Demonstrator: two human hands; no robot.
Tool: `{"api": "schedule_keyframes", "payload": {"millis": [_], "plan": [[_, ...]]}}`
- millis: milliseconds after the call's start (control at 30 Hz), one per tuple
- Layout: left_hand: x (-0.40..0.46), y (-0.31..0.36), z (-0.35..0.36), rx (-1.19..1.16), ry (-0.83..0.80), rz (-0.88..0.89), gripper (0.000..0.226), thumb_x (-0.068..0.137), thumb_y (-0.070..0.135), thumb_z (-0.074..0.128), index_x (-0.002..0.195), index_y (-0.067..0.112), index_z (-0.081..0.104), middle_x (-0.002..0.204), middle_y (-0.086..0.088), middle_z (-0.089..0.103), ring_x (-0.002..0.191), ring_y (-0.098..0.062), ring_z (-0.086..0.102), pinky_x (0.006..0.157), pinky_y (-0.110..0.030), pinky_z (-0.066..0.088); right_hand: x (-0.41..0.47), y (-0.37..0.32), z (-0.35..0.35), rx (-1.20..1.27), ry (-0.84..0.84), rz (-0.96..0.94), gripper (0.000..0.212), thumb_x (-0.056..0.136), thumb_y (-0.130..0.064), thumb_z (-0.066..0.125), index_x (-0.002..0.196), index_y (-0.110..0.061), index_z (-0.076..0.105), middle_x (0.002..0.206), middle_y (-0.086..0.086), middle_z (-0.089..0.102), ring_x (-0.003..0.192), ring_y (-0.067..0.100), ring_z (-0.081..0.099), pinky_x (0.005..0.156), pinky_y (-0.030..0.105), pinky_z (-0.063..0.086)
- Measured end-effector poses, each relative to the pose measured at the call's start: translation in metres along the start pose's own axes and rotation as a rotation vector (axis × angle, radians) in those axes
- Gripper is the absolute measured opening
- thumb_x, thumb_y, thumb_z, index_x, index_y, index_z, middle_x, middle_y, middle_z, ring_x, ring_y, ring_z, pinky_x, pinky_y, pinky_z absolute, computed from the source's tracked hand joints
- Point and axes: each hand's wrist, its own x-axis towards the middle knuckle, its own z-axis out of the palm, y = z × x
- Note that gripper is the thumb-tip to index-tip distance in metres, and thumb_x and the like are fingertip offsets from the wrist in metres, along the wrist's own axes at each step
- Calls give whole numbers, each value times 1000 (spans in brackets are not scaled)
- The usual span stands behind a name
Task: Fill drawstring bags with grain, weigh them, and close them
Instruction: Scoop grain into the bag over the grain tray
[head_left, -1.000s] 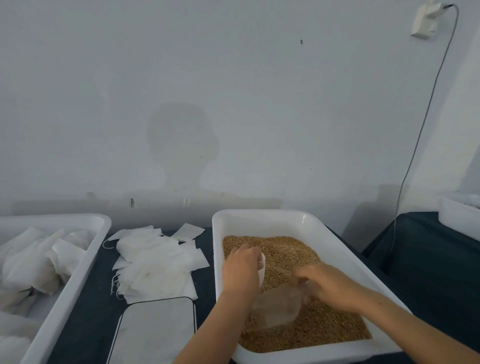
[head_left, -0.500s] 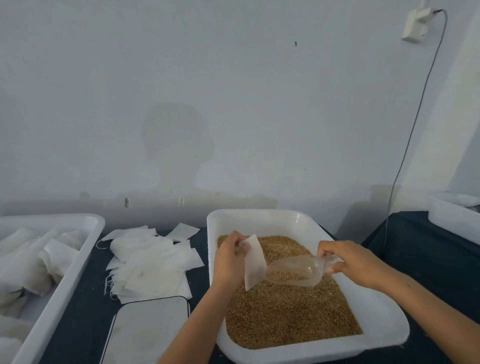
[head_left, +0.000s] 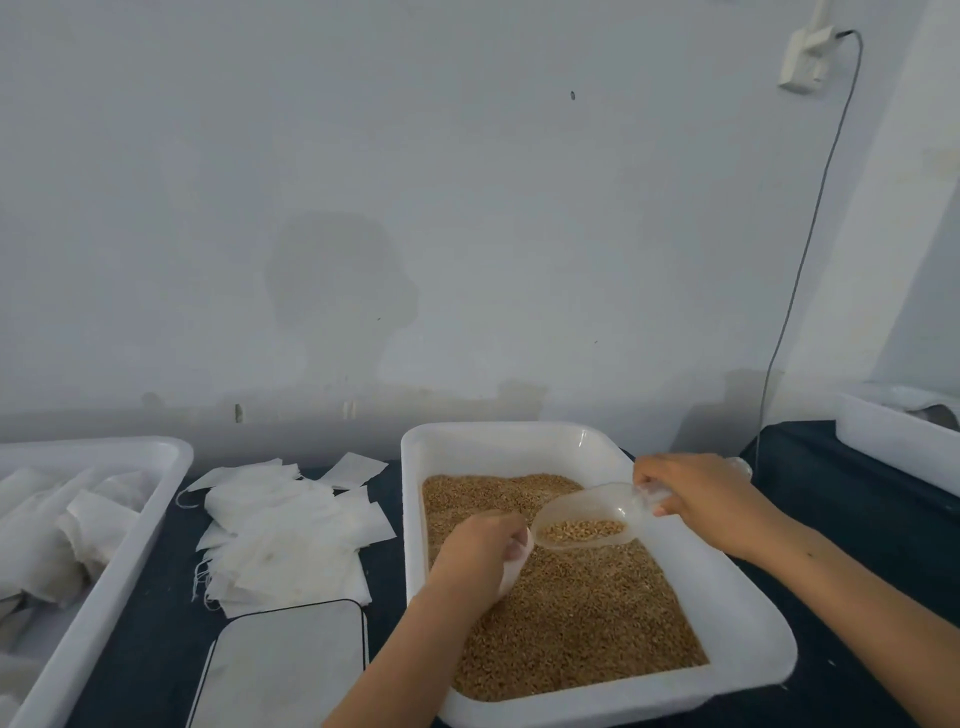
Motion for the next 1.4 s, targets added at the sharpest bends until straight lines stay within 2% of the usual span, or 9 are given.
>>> {"api": "schedule_keyframes", "payload": {"millis": [267, 633, 867, 933, 1067, 1167, 1300, 1367, 1400], "plan": [[0, -3, -1, 43, -78, 155, 10, 87, 6, 62, 93, 8, 70, 104, -4, 63, 91, -14, 63, 76, -9, 42, 9, -12, 3, -239, 42, -87, 28, 90, -2, 47, 94, -30, 45, 81, -18, 41, 81, 7, 42, 67, 26, 21], [-1, -6, 1, 132, -22, 141, 10, 86, 9, 62, 93, 12, 69, 103, -1, 61, 92, -17, 59, 71, -23, 40, 12, -27, -5, -466, 137, -153, 37, 90, -1, 45, 113, -30, 46, 105, -13, 50, 101, 11, 45, 87, 28, 23], [-5, -5, 0, 83, 20, 56, 14, 87, 7, 53, 98, 15, 54, 98, 1, 61, 88, -15, 57, 78, -26, 48, 6, -30, -4, -331, -81, 69, 14, 93, -9, 46, 95, -21, 39, 88, -7, 46, 81, 13, 50, 72, 29, 41], [-6, -4, 0, 51, 56, 17, 15, 89, 3, 46, 95, 17, 44, 83, 3, 54, 80, -18, 54, 71, -29, 45, 3, -34, 4, -262, -108, 150, 11, 95, -14, 46, 93, -18, 37, 87, -5, 46, 78, 14, 51, 65, 27, 40], [-4, -4, -1, -80, 166, -40, 24, 89, -4, 40, 105, 14, 45, 70, 6, 42, 59, -6, 37, 49, -16, 27, 3, -45, 32, -145, -164, 234, 9, 96, -13, 47, 105, -14, 45, 76, -7, 40, 77, 14, 50, 50, 20, 31], [-1, -5, -4, -248, 199, -128, 18, 93, 0, 37, 93, 17, 44, 70, 5, 43, 59, -8, 37, 52, -19, 28, 6, -54, 53, -76, -257, 254, 18, 95, -9, 45, 112, -11, 50, 81, -6, 45, 79, 13, 51, 56, 18, 36], [-1, -6, -12, -479, 253, -193, 23, 98, 5, 37, 82, 21, 41, 80, 0, 51, 70, -13, 45, 60, -24, 36, 6, -65, 72, -41, -349, 235, 23, 95, -8, 45, 75, -18, 50, 78, -6, 46, 83, 13, 54, 55, 15, 37], [-1, -4, -16, -588, 289, -207, 21, 99, 8, 38, 83, 21, 43, 83, 3, 52, 74, -8, 48, 57, -14, 38, 6, -68, 76, -72, -357, 226, 11, 95, -13, 48, 96, -12, 59, 96, 0, 53, 100, 18, 55, 77, 24, 47], [-1, -3, -19, -644, 308, -211, 22, 99, 9, 39, 82, 22, 43, 83, 4, 51, 74, -8, 47, 56, -12, 37, 7, -69, 75, -76, -337, 220, 21, 95, -17, 50, 114, -10, 56, 112, 5, 52, 112, 22, 51, 91, 31, 45]]}}
